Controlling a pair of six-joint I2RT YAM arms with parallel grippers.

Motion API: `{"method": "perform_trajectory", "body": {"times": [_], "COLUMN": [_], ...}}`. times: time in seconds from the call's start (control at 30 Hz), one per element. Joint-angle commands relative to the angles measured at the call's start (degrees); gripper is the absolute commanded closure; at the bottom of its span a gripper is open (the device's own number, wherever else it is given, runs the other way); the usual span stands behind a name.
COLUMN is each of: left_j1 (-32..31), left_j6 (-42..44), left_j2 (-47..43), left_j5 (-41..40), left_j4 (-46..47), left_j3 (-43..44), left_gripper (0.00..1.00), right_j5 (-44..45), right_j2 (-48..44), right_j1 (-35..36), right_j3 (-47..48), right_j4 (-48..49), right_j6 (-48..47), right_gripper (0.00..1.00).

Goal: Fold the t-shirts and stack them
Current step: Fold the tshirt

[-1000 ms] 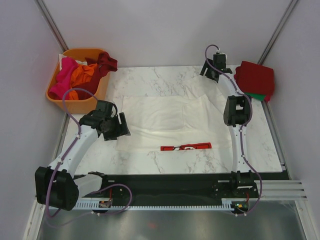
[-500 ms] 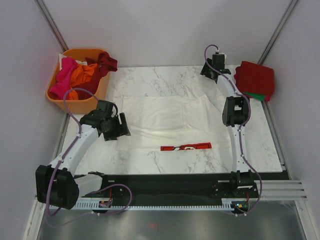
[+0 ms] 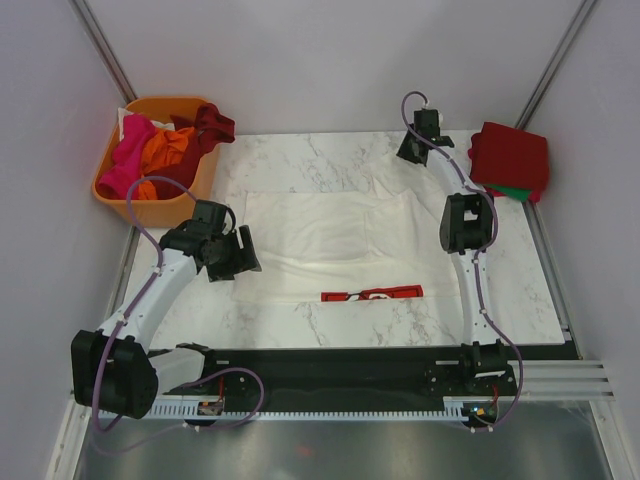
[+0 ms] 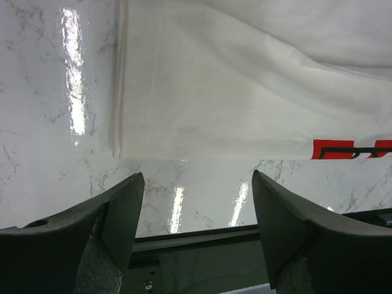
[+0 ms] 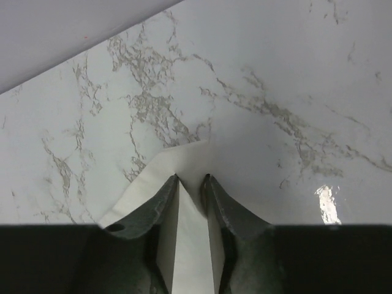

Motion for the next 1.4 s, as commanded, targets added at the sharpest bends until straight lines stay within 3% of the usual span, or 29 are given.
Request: {"method": "perform_trajectory", "body": {"times": [0.0,0.1,0.13,0.37,0.57,0.8,1.0,1.37], "left_j1": [-0.08,-0.08,-0.08,0.63,0.54,0.72,1.15,3.7], "left_j6": [0.79,0.79,0.79,0.62,1.41,4.74,8.44,12.05], "left_j2": [-1.34,-1.43,-1.43,2.68,15.33,40.53,52.52,59.21], "left_j5": [-0.2,-0.38,-0.55,-1.25,-11.53,-12.15,-12.41,-13.83], "left_j4": [1.57,1.57,1.57,3.58,3.94,4.12,4.29,4.38], "left_j3": [0.15,0.06,0.23,2.78,18.05,41.85,53.74,59.65], "left_gripper": [0.22,0.21,0.21,0.19,0.21,0.27,0.28,0.28], "right_j5": [-0.43,0.63,0.81,0.46,0.55,-3.32,-5.6,-6.57], "right_j2": [1.66,0.78,0.52,-8.24,-21.88,-35.06,-43.16,-54.06], "right_j1": [1.56,1.65,1.56,1.56,2.17,3.93,5.34,6.22], "right_j3": [-3.31,-4.01,-4.1,-7.34,-17.62,-32.56,-41.97,-57.0], "right_j4": [-10.62,-10.62,-10.53,-9.83,-7.89,-5.18,-3.5,0.45], "right_j6": [1.24,0.45,0.18,-5.26,-7.99,-6.76,-6.24,-6.58], "right_gripper": [0.71,0.89,1.0,1.0,1.0,1.0,1.0,1.0]}}
